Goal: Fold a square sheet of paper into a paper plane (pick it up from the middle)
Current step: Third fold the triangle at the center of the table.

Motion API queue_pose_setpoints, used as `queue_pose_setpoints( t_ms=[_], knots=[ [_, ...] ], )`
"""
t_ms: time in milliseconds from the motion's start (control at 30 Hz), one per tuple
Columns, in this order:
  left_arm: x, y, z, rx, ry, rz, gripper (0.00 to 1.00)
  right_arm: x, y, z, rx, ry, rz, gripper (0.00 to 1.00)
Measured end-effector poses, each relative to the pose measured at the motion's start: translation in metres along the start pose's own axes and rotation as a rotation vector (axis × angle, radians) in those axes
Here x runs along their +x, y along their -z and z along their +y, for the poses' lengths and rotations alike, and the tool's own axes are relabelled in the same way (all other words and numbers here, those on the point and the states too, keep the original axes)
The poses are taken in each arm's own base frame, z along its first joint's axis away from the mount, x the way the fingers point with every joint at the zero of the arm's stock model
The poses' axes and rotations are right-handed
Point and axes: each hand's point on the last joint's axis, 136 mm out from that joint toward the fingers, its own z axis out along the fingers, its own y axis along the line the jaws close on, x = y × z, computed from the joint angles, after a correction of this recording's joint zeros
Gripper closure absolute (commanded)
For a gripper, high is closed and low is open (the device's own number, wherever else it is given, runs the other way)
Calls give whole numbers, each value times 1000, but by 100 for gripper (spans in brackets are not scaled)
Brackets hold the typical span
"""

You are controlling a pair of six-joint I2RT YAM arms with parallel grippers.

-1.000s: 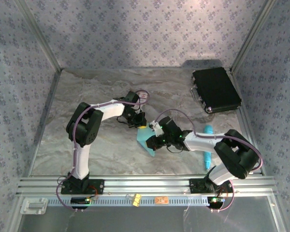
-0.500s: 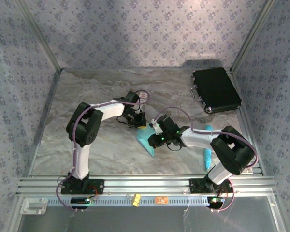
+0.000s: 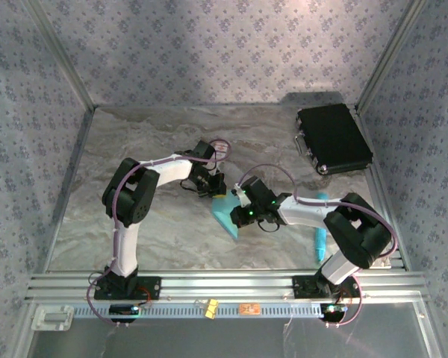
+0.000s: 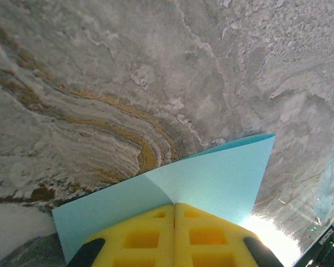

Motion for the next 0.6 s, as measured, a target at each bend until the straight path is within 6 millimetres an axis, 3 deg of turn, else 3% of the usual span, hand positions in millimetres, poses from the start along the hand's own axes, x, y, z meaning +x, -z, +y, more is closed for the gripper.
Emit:
queue_pose_setpoints(
  t_ms=[600],
  knots=[
    [0, 0, 0, 0, 0, 0, 94, 4, -9, -7, 43, -4, 28, 99]
  ],
)
